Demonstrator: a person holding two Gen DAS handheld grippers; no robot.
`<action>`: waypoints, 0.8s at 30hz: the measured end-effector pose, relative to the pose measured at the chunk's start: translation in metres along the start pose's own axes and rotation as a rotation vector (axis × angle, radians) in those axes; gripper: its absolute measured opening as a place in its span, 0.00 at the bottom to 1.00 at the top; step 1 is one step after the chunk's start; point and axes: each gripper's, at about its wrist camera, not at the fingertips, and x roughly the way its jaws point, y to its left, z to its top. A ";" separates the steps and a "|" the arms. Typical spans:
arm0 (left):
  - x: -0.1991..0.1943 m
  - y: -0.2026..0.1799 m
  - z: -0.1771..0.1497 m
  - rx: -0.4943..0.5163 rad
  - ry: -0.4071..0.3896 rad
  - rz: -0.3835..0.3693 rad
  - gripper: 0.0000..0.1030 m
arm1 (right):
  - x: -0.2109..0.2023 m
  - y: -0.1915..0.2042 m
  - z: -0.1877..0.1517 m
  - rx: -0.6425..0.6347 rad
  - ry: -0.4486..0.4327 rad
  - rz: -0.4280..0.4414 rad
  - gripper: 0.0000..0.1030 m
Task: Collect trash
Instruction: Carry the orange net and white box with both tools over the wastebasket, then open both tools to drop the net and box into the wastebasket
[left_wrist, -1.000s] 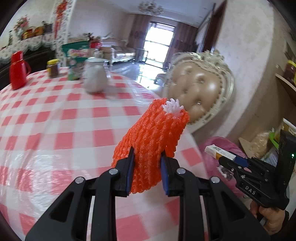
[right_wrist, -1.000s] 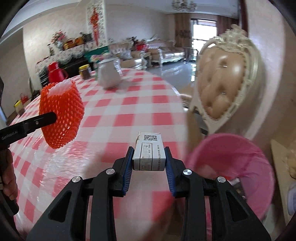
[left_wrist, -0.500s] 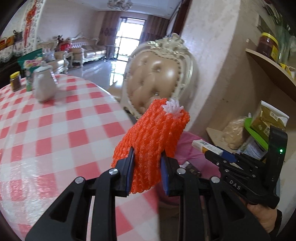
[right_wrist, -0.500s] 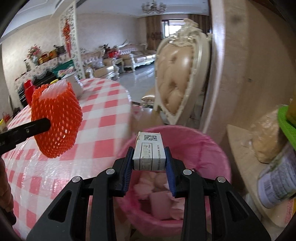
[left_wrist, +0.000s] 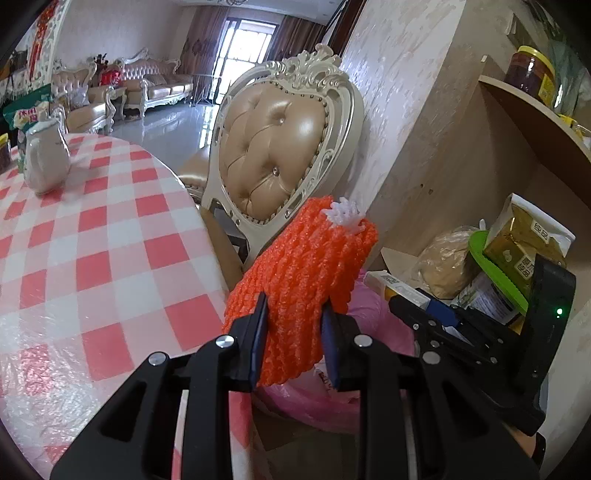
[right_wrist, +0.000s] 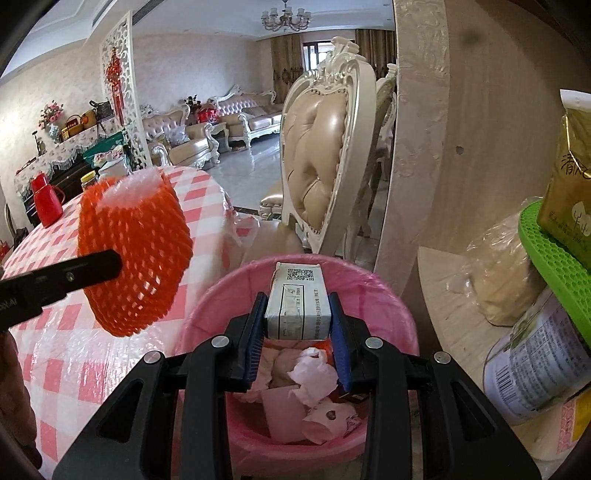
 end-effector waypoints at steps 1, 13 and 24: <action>0.003 0.000 0.000 -0.005 0.006 -0.003 0.25 | 0.001 -0.001 0.000 0.000 0.001 -0.001 0.31; 0.033 0.002 0.005 -0.042 0.042 -0.047 0.52 | 0.010 -0.007 0.004 0.013 0.007 -0.027 0.49; 0.022 0.012 -0.008 -0.049 0.041 -0.040 0.54 | -0.005 -0.010 -0.008 0.047 0.003 -0.035 0.62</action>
